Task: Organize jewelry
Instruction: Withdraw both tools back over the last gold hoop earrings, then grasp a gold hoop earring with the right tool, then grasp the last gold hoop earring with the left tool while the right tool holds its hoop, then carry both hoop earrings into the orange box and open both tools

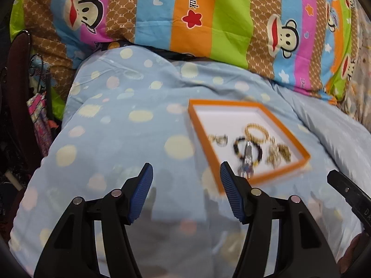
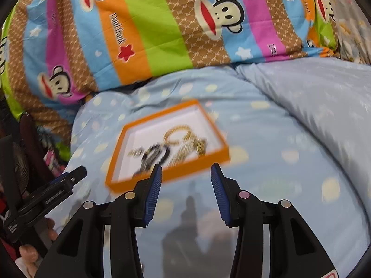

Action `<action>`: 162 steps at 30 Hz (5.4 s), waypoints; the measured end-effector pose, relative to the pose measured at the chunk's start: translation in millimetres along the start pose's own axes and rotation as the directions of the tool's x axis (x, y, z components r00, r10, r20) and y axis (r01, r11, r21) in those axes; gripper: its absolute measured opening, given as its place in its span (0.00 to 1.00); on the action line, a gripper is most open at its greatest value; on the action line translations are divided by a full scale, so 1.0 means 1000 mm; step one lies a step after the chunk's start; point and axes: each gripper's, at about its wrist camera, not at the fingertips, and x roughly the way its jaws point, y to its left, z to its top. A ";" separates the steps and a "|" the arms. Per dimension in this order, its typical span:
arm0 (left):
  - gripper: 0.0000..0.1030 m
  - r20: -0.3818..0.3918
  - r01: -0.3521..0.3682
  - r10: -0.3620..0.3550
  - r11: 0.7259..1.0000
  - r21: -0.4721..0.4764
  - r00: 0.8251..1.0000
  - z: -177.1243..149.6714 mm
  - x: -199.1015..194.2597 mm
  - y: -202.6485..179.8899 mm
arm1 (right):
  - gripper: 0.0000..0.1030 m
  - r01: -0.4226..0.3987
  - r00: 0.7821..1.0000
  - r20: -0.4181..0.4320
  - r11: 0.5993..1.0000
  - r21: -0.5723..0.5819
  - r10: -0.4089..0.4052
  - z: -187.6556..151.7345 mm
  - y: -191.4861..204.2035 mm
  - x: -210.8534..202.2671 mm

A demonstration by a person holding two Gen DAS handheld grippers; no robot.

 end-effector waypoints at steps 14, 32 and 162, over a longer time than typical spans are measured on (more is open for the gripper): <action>0.69 -0.090 -0.037 0.042 0.998 0.055 0.995 -0.064 -0.048 -0.005 | 0.42 0.028 0.988 -0.152 0.999 -0.044 -0.034 -0.060 0.034 -0.013; 0.69 -0.187 -0.002 -0.005 0.999 -0.038 0.982 -0.067 -0.033 0.013 | 0.41 0.052 0.972 -0.222 0.991 -0.123 -0.079 -0.064 0.050 0.003; 0.16 -0.014 0.046 -0.045 0.994 0.104 0.999 0.091 0.028 -0.064 | 0.17 0.090 0.995 0.053 0.992 -0.086 -0.085 0.089 0.024 0.045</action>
